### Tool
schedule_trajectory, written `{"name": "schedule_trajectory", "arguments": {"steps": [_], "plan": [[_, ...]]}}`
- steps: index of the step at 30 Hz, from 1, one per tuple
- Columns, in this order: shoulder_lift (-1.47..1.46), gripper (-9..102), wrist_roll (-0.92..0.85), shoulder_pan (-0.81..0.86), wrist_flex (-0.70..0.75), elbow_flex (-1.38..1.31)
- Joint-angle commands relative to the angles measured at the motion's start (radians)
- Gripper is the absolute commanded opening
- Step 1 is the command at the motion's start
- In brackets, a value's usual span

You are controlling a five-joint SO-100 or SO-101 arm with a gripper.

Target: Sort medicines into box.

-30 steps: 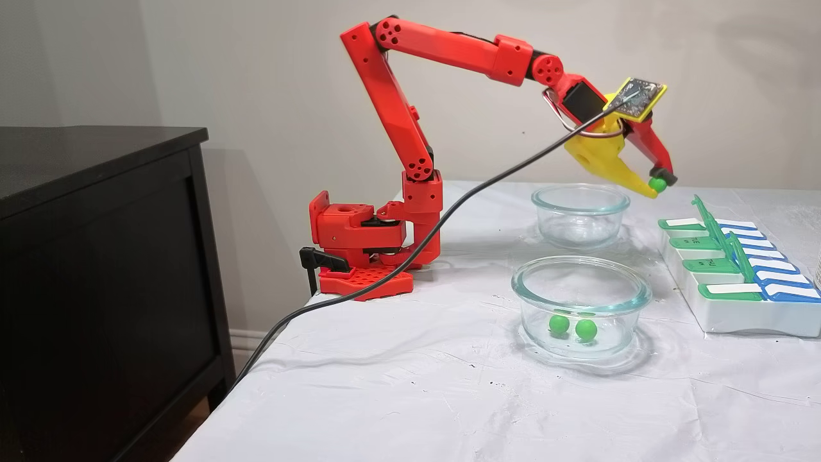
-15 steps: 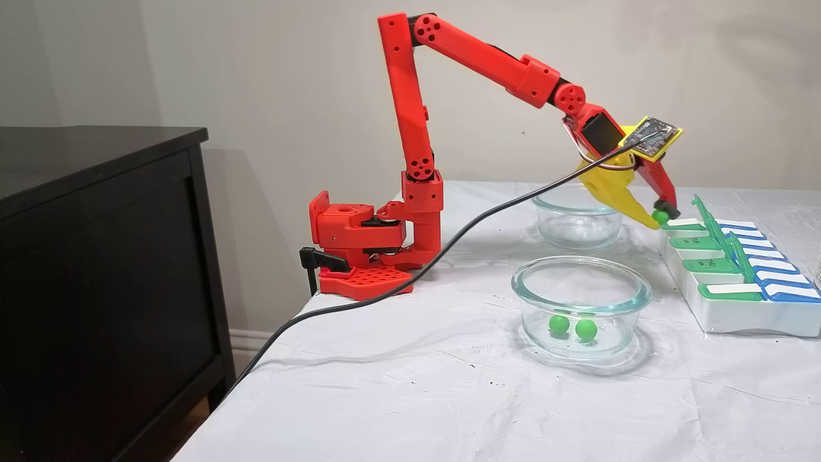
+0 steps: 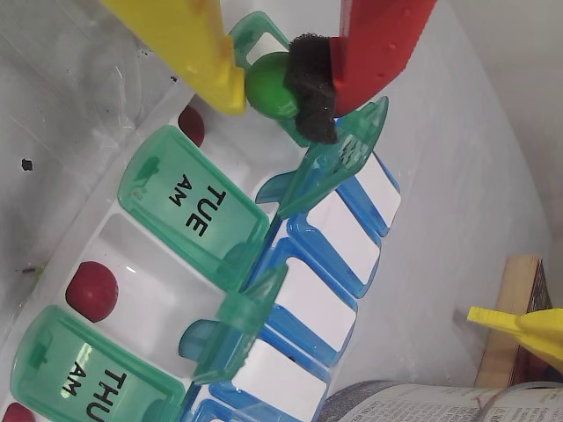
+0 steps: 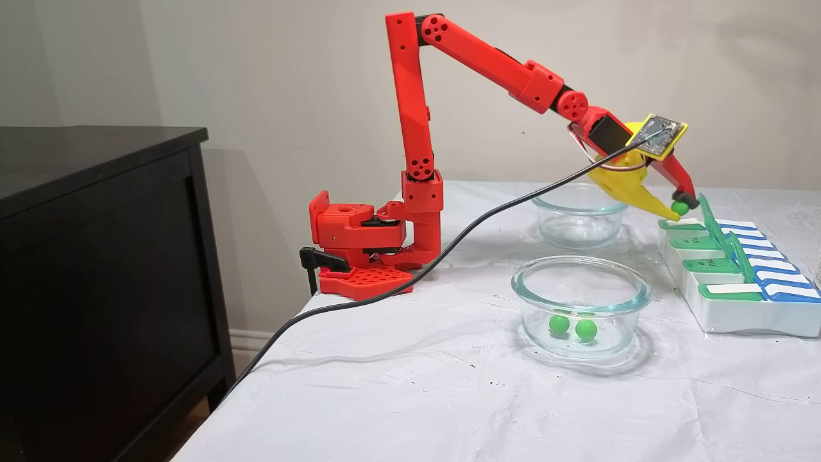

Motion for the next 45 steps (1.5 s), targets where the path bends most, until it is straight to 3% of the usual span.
{"name": "schedule_trajectory", "arguments": {"steps": [1,7,10,18,26,32,38,45], "plan": [[0.028,0,0.003,-0.018,-0.018,-0.074],[0.017,1,-0.011,-0.018,-0.038,-0.066],[0.006,17,-0.012,-0.02,0.009,-0.084],[-0.009,26,0.017,-0.015,0.071,-0.109],[0.092,22,0.023,-0.003,0.13,-0.089],[0.339,0,0.008,0.049,0.334,-0.078],[0.511,0,-0.04,0.164,0.664,-0.149],[0.523,0,-0.247,0.295,0.899,-0.129]]}}
